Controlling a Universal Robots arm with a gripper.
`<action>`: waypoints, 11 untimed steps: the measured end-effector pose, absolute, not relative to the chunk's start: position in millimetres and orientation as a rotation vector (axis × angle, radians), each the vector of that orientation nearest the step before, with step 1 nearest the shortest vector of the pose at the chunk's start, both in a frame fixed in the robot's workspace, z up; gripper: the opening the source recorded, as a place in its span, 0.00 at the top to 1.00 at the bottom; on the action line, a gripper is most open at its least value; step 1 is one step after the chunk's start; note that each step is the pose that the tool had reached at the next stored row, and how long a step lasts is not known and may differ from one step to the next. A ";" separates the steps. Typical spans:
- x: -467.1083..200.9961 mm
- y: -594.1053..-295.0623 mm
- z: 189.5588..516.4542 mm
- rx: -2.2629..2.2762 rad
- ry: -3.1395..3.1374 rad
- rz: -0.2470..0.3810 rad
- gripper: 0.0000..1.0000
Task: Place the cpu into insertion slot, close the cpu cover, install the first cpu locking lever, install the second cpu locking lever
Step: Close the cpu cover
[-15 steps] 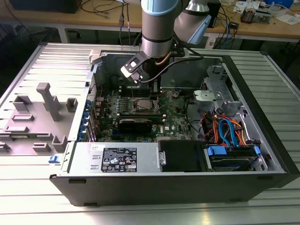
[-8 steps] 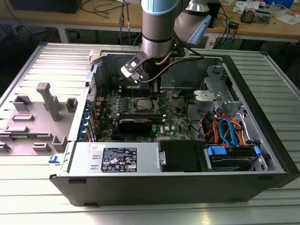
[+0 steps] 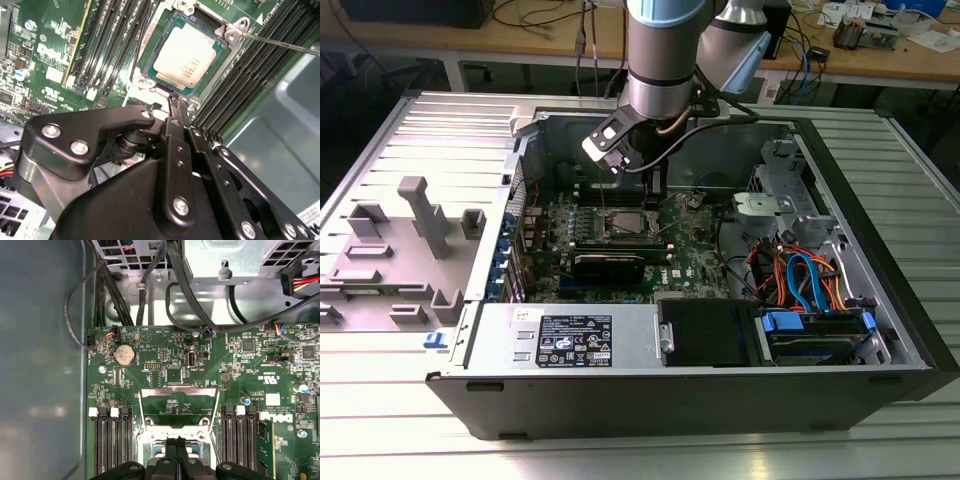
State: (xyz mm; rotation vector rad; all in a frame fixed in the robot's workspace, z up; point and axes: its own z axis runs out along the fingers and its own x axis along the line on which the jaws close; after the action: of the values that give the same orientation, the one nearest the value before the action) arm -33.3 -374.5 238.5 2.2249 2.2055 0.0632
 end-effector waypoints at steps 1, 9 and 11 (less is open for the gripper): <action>-33.3 -374.5 239.3 2.225 2.206 0.063 0.89; -15.9 -374.5 247.5 2.225 2.206 0.062 0.89; -15.8 -374.5 252.1 2.225 2.206 0.062 0.89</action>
State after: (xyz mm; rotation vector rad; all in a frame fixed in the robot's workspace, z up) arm -15.8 -374.5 252.1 2.2253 2.2060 0.0624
